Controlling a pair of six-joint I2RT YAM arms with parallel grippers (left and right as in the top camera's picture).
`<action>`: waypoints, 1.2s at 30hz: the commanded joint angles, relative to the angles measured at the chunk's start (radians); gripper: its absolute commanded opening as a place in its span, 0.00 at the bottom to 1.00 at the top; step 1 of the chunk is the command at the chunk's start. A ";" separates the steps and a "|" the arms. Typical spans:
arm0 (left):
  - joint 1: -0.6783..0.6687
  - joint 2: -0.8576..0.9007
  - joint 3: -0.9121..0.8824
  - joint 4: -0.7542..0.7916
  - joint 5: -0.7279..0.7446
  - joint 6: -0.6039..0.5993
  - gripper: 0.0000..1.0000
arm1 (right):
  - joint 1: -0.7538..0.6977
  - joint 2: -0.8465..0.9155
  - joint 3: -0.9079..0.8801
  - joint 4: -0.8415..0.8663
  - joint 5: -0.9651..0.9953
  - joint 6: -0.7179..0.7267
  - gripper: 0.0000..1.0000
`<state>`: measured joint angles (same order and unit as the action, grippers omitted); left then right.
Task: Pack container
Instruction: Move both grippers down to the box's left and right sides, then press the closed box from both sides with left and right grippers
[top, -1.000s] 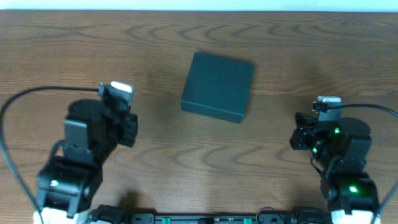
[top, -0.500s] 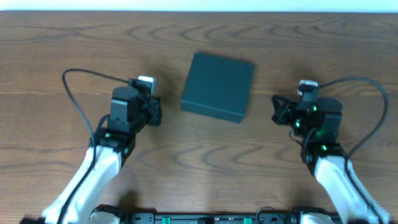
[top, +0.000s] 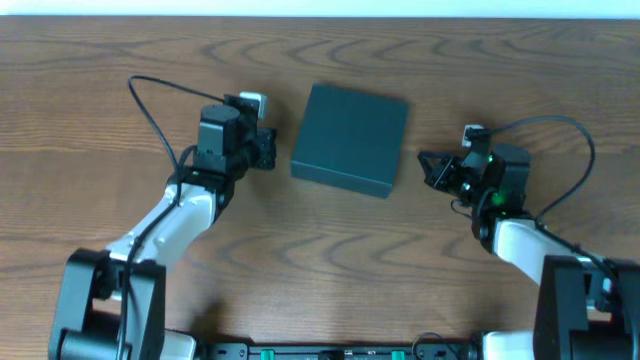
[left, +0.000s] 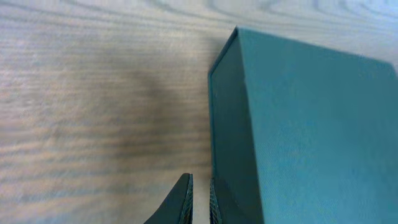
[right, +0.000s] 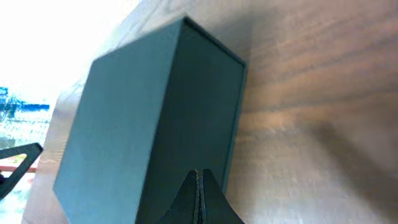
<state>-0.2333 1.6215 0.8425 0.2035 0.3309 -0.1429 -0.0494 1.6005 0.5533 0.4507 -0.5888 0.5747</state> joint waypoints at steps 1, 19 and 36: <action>-0.002 0.052 0.044 0.011 0.048 -0.025 0.12 | -0.011 0.052 0.068 0.006 -0.015 0.014 0.01; -0.003 0.086 0.058 0.031 0.130 -0.076 0.10 | -0.009 0.220 0.224 0.006 -0.065 0.011 0.01; -0.027 0.090 0.058 -0.024 0.133 -0.046 0.09 | 0.033 0.251 0.234 0.006 -0.170 -0.031 0.01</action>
<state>-0.2466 1.7000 0.8761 0.1829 0.4583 -0.2089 -0.0437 1.8469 0.7719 0.4549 -0.7300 0.5663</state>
